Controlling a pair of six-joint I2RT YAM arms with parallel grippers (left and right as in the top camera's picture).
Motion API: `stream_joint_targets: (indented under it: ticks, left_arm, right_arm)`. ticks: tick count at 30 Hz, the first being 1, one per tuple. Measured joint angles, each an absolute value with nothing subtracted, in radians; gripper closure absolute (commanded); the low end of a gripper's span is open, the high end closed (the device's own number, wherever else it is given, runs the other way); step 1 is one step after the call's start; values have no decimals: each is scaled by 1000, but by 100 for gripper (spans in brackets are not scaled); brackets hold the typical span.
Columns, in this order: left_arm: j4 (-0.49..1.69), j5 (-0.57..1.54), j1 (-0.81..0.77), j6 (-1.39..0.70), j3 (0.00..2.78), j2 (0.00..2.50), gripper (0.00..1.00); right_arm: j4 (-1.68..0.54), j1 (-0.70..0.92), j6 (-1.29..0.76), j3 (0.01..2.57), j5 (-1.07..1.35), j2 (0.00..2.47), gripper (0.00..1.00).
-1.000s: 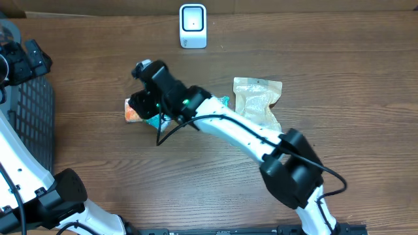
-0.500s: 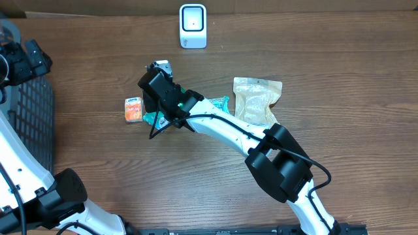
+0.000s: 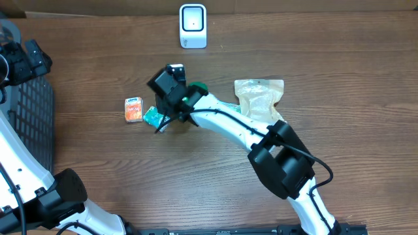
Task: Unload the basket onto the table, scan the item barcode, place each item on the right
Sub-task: 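Reach the right gripper to the small teal packet and grasp it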
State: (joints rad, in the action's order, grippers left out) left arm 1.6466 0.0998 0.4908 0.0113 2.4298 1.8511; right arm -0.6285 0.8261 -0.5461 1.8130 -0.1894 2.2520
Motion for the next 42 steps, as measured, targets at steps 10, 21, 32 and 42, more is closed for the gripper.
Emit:
stream_joint_targets:
  ticks: [10,21,32,42]
  left_arm:
    - [1646,100,491,11,2430,1851,0]
    - [1646,100,491,11,2430,1851,0]
    - [1646,100,491,11,2430,1851,0]
    - [1647,100,491,11,2430,1851,0]
  right_arm:
    - [-725,725,-230,1813,292,2251,49]
    - [-647,760,-170,1806,348,2258,54]
    - [-644,764,-165,1795,348,2323,56]
    - [-613,824,-295,1795,304,2346,92]
